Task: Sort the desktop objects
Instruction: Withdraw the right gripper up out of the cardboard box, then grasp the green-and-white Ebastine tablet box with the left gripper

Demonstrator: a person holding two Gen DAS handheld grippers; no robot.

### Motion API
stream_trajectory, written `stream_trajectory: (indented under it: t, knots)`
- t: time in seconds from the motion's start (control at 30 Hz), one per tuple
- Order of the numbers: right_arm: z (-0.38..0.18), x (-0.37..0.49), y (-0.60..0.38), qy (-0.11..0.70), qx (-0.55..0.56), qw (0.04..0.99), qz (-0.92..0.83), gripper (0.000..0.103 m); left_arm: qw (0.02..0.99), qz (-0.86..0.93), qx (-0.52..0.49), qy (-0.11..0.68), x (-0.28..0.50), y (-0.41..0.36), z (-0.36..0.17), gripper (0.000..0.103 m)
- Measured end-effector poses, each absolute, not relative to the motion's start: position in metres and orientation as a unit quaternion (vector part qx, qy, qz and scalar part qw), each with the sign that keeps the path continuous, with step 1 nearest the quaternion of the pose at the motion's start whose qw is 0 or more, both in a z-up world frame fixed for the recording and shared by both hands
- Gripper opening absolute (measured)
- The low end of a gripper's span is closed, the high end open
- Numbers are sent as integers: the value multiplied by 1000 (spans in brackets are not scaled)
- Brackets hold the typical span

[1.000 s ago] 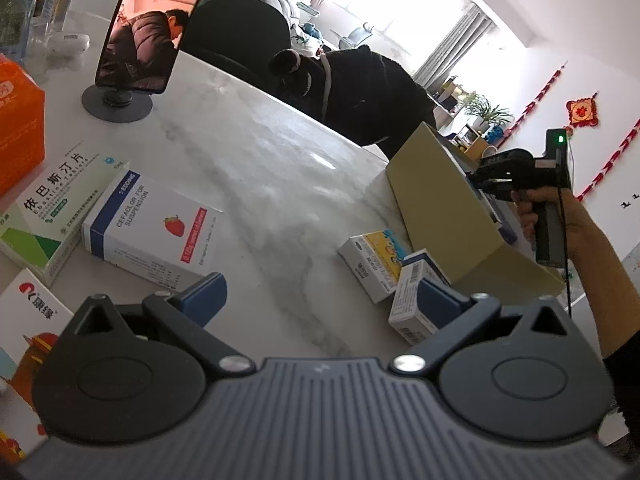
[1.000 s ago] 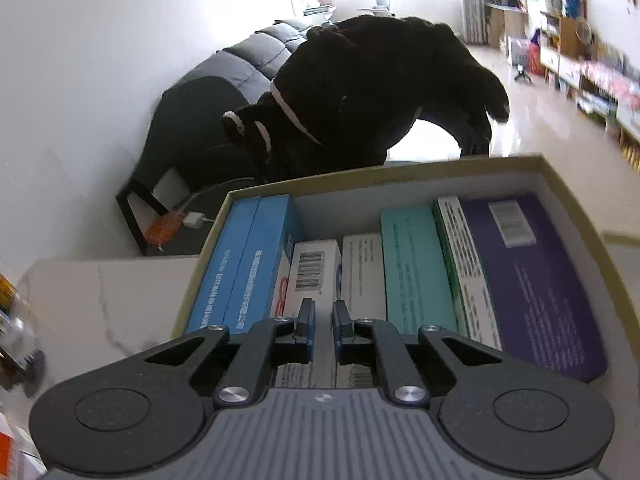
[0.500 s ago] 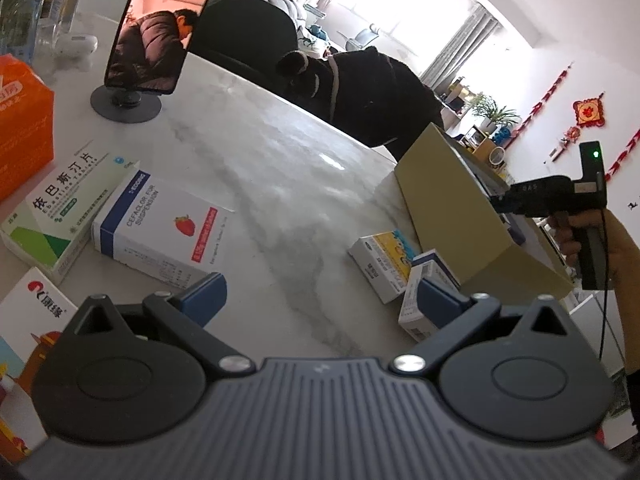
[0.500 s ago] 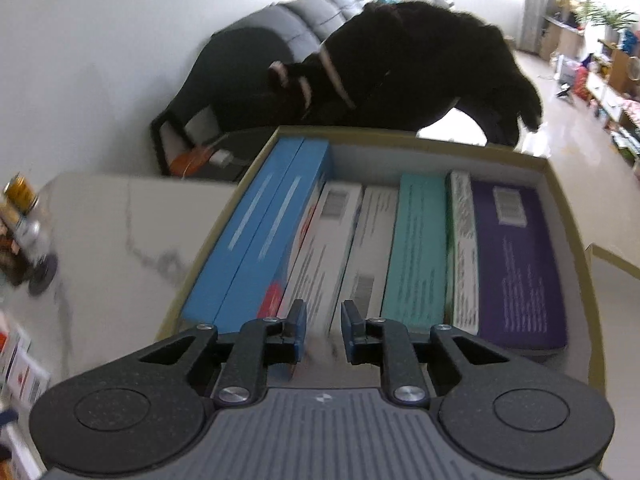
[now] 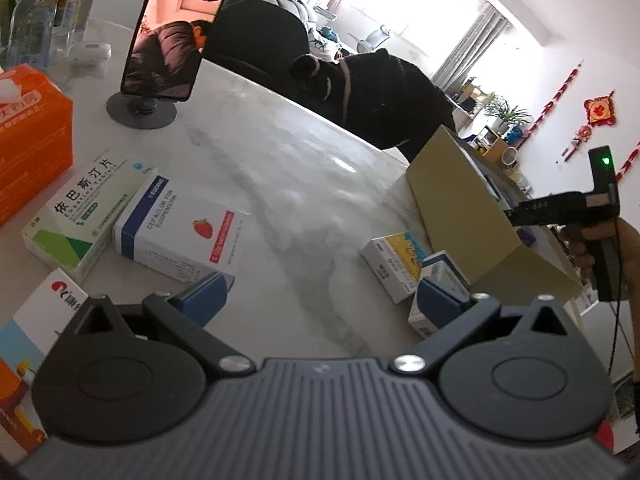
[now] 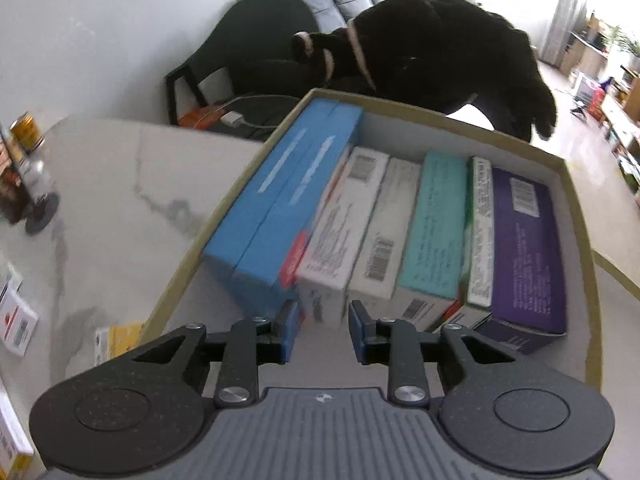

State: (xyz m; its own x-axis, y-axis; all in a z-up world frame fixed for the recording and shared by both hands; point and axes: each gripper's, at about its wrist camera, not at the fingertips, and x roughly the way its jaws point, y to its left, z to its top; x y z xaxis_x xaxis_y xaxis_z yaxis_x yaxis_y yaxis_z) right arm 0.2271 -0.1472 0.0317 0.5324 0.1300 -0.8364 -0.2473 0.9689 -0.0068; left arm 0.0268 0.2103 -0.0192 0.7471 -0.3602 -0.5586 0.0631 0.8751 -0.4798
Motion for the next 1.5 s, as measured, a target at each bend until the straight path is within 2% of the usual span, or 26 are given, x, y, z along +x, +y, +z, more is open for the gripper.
stream_trajectory:
  t: [0.4, 0.6, 0.7, 0.77, 0.87, 1.03, 1.27, 1.5]
  knots:
    - [9, 246, -147, 508, -30, 854, 110, 39, 909, -119, -207, 340, 25, 204, -17, 103]
    - [7, 242, -150, 501, -9, 859, 106, 41, 911, -106, -204, 341, 24, 206, -13, 103]
    - [14, 233, -153, 476, 0, 873, 102, 53, 914, -98, -200, 340, 24, 209, -12, 103]
    - [24, 222, -156, 441, 13, 893, 91, 69, 915, -88, -196, 340, 23, 212, -11, 103]
    - [42, 198, -162, 370, 34, 925, 75, 84, 917, -68, -192, 342, 24, 217, -11, 103]
    - [59, 153, -177, 260, 90, 960, 55, 102, 922, -42, -180, 339, 23, 224, -9, 103]
    - [62, 111, -213, 201, 168, 965, 6, 102, 932, -4, -142, 334, 20, 229, -6, 103]
    - [52, 82, -218, 194, 154, 968, -35, 103, 934, 36, -115, 337, 17, 242, -8, 103]
